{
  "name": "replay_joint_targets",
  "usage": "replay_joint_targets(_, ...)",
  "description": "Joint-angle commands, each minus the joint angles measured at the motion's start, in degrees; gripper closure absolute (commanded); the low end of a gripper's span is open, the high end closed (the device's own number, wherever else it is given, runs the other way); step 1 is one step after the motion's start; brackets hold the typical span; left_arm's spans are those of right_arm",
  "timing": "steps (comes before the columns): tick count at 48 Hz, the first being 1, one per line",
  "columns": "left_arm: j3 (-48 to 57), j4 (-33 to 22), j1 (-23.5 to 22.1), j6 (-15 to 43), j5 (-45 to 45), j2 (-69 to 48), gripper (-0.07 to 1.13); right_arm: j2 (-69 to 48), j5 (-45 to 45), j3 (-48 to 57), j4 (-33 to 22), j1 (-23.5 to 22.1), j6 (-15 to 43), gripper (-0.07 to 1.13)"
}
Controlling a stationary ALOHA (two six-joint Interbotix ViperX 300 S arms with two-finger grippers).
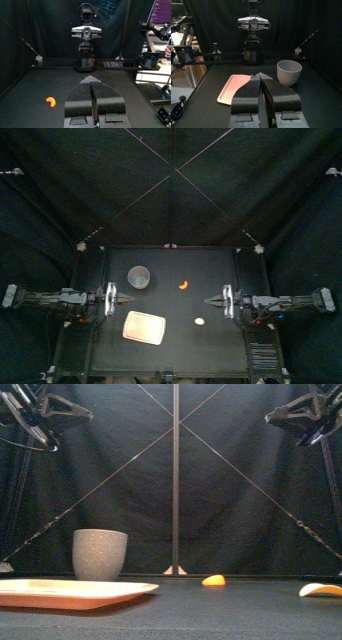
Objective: Pick the chip then place it in the grey bowl
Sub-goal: Pick the chip
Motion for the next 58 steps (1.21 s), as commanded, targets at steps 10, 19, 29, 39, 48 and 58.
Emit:
replay_joint_targets(10, 1.0, 0.0, 0.4, 0.0, -0.2, 0.6, 1.01, 15.6, 4.9, 0.8, 14.9, 0.4, 10.5, 0.94)
replay_joint_targets(19, 1.8, 0.0, 0.4, 0.1, -0.2, 0.6, 1.01, 30.0, 22.9, -2.4, 19.7, 2.5, 19.0, 0.83)
replay_joint_targets(29, 1.9, 0.1, 0.4, 0.2, -0.2, 0.6, 1.01, 38.0, 32.9, -9.2, 19.9, 3.2, 20.5, 0.67)
replay_joint_targets(39, 3.2, 0.1, 0.6, 0.2, -0.1, 0.6, 1.01, 39.8, 34.5, -12.1, 20.7, 2.5, 21.1, 0.33)
replay_joint_targets(48, 4.1, 0.0, 1.1, 0.2, -0.2, 0.6, 1.01, 43.4, 36.0, -12.0, 20.5, 0.4, 20.8, 0.27)
replay_joint_targets(58, 4.1, 0.0, 1.6, 0.2, -0.2, 0.6, 1.01, 47.0, 36.8, -13.9, 17.8, -1.0, 20.2, 0.27)
